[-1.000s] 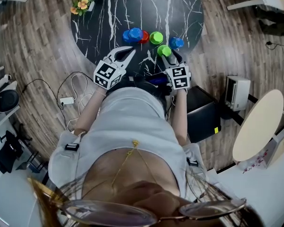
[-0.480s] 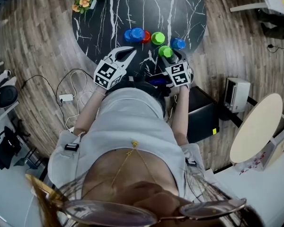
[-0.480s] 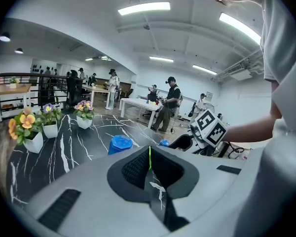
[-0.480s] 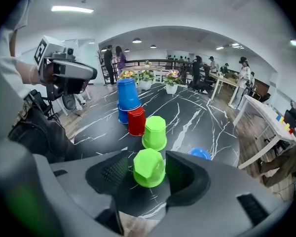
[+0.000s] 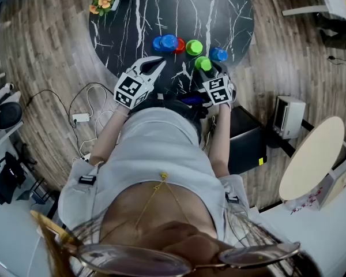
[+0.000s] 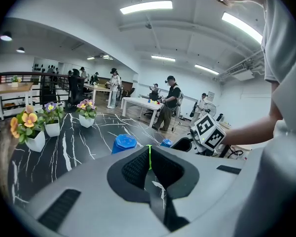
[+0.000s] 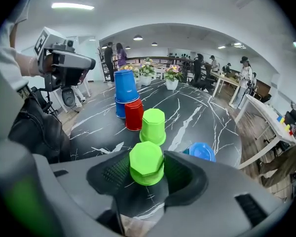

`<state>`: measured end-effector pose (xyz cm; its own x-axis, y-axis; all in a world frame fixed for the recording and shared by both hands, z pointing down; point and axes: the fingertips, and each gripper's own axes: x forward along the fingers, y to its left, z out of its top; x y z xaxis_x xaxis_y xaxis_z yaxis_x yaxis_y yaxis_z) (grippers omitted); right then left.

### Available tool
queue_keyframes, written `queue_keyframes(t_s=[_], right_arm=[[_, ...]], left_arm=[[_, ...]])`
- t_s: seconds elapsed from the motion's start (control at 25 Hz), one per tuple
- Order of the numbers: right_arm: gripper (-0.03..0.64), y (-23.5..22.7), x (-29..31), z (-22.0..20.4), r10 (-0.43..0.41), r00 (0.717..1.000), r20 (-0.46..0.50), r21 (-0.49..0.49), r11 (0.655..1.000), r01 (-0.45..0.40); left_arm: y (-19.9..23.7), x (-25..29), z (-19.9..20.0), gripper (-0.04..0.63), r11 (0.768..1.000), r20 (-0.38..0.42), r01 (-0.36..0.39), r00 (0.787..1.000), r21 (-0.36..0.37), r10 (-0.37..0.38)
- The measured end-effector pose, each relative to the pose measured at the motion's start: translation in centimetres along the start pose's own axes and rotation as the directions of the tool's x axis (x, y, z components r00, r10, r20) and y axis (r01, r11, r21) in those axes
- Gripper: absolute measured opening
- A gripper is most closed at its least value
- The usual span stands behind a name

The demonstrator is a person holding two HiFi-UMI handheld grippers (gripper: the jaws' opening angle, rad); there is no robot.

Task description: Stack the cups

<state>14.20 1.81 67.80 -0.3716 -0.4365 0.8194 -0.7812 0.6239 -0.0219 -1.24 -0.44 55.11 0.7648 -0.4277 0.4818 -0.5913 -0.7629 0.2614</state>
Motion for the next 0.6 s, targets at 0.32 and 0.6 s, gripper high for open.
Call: queue_keyframes(t_s=[0.32, 0.6], right_arm=[[0.224, -0.4, -0.5, 0.7, -0.005, 1.000, 0.012, 0.012, 1.000, 0.005], [0.224, -0.4, -1.8, 1.8, 0.015, 1.000, 0.019, 0.018, 1.000, -0.016]], left_arm=[[0.2, 0.2, 0.4, 0.034, 1.000, 0.002, 0.004, 1.000, -0.002, -0.004], [0.5, 0.4, 0.6, 0.034, 1.000, 0.004, 0.012, 1.000, -0.004, -0.012]])
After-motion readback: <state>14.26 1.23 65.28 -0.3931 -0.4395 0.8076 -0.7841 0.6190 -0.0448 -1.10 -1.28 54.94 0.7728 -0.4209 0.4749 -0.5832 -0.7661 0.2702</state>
